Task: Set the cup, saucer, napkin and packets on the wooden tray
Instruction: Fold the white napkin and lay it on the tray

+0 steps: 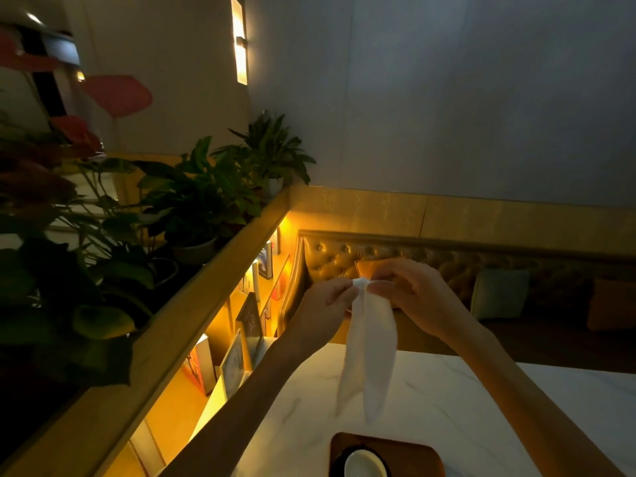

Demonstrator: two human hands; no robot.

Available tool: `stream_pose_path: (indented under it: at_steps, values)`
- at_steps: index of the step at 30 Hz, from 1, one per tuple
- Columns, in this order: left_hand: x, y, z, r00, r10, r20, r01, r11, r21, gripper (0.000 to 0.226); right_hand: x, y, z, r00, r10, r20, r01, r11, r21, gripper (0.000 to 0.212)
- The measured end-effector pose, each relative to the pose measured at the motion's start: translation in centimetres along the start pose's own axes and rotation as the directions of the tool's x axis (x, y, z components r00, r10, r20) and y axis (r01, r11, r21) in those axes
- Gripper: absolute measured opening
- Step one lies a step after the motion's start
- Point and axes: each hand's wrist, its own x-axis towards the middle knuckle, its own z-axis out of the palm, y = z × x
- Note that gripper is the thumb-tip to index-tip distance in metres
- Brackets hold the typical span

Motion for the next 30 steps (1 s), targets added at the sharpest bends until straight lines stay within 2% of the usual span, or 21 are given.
stream_pose_path:
  at_steps: [5, 7, 9, 13, 16, 18, 20, 22, 24, 26, 30]
  values:
    - [-1.2, 0.6, -1.1, 0.999, 0.026, 0.043, -0.024, 0.999, -0.042, 0.022, 0.4, -1.8, 1.8, 0.99, 0.139, 0.007, -0.137, 0.966, 0.218, 0.012]
    - [-1.3, 0.6, -1.7, 0.999, 0.01, 0.031, -0.008, 0.997, -0.083, 0.021, 0.4, -2.1, 1.8, 0.989, 0.14, 0.051, -0.149, 0.933, 0.329, 0.02]
    - [-1.4, 0.8, -2.2, 0.999, -0.004, 0.04, 0.01, 0.987, -0.158, 0.023, 0.5, -2.5, 1.9, 0.989, 0.139, 0.055, -0.15, 0.921, 0.359, 0.023]
    - [-2.0, 1.5, -2.5, 0.995, 0.022, 0.094, 0.009, 0.949, -0.316, 0.024, 1.1, -3.4, 2.8, 0.979, 0.195, -0.059, -0.171, 0.942, 0.287, 0.014]
    - [-2.0, 1.3, -2.4, 0.998, 0.049, 0.038, -0.038, 0.969, -0.245, 0.031, 1.6, -3.9, 3.1, 0.982, 0.182, -0.057, -0.159, 0.944, 0.288, 0.019]
    - [-1.8, 1.0, -2.6, 0.999, 0.041, -0.019, -0.044, 0.973, -0.227, 0.035, 1.9, -3.7, 3.1, 0.986, 0.166, -0.023, -0.159, 0.969, 0.191, 0.029]
    - [-1.7, 0.8, -2.8, 0.998, 0.025, -0.055, -0.037, 0.976, -0.213, 0.036, 2.4, -3.6, 3.2, 0.992, 0.125, -0.02, -0.124, 0.991, 0.051, 0.029]
    - [-1.8, 0.5, -3.1, 0.998, -0.005, -0.068, -0.008, 0.982, -0.19, 0.031, 2.7, -3.7, 3.3, 0.997, 0.032, -0.075, -0.036, 0.998, -0.051, 0.023]
    - [-2.5, -0.2, -3.0, 0.997, -0.054, -0.051, 0.048, 0.993, -0.108, 0.025, 3.0, -3.7, 3.1, 0.989, -0.043, -0.144, 0.035, 0.998, -0.059, 0.02]
    - [-3.8, -1.1, -2.5, 0.992, -0.127, -0.016, 0.126, 0.991, -0.049, 0.029, 3.3, -3.3, 2.6, 0.98, -0.073, -0.183, 0.061, 0.996, -0.07, 0.019]
    - [-6.0, -2.9, -1.7, 0.972, -0.228, -0.06, 0.223, 0.971, -0.09, 0.026, 3.6, -1.9, 2.7, 0.992, -0.09, -0.093, 0.078, 0.989, -0.127, 0.019]
